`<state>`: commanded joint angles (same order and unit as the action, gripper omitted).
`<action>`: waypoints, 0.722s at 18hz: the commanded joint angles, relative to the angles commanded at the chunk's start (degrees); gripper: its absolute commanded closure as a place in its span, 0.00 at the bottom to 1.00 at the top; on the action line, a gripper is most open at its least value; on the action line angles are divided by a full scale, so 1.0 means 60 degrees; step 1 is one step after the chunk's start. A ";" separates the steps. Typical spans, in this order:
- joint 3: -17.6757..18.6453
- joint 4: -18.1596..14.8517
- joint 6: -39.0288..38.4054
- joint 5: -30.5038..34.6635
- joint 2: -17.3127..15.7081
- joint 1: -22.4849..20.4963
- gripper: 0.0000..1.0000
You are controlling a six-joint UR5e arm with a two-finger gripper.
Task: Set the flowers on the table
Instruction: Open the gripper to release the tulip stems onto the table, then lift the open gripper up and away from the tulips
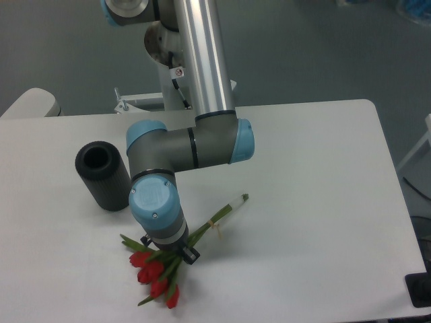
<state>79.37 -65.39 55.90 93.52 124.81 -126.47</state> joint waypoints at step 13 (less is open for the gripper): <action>-0.0410 -0.0161 0.1273 -0.0132 -0.0556 -0.1142 0.00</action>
<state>76.90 -66.36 63.54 92.72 121.47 -133.32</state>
